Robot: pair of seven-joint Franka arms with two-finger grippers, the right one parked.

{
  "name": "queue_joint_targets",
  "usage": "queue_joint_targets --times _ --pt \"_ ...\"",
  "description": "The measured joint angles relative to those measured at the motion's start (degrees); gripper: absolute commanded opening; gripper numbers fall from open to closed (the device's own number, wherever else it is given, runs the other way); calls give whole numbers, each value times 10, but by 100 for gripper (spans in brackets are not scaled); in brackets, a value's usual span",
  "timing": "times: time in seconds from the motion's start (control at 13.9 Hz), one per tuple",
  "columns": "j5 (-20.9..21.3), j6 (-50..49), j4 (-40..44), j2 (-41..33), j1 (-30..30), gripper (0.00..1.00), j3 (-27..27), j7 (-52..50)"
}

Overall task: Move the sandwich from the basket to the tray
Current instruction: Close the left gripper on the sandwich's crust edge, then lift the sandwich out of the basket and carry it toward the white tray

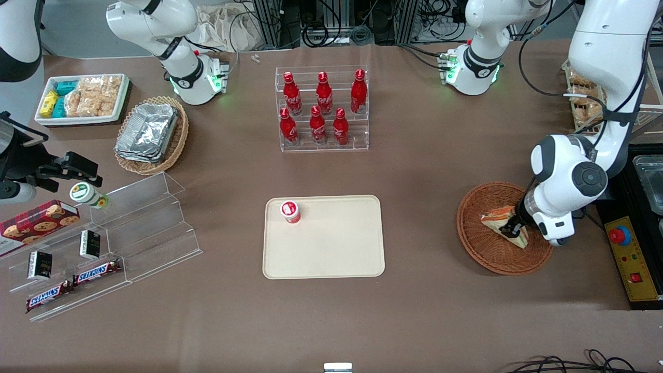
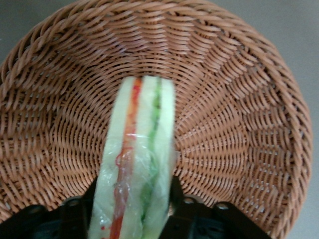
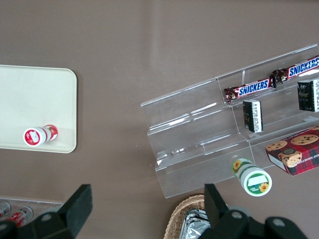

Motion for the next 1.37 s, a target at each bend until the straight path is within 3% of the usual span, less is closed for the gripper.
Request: queue_joint_targets --times 0.29,0.65,0.87,1.08,1.37 --pt "0 -35 32 -13 -3 0 -4 -23" --pt "2 -299 199 -50 -4 0 -28 -5" --pt "2 -445 308 -55 -4 0 -54 87" --pt "2 -519 370 -55 -5 0 -118 214" --pt "16 -516 376 -43 -35 0 -216 235"
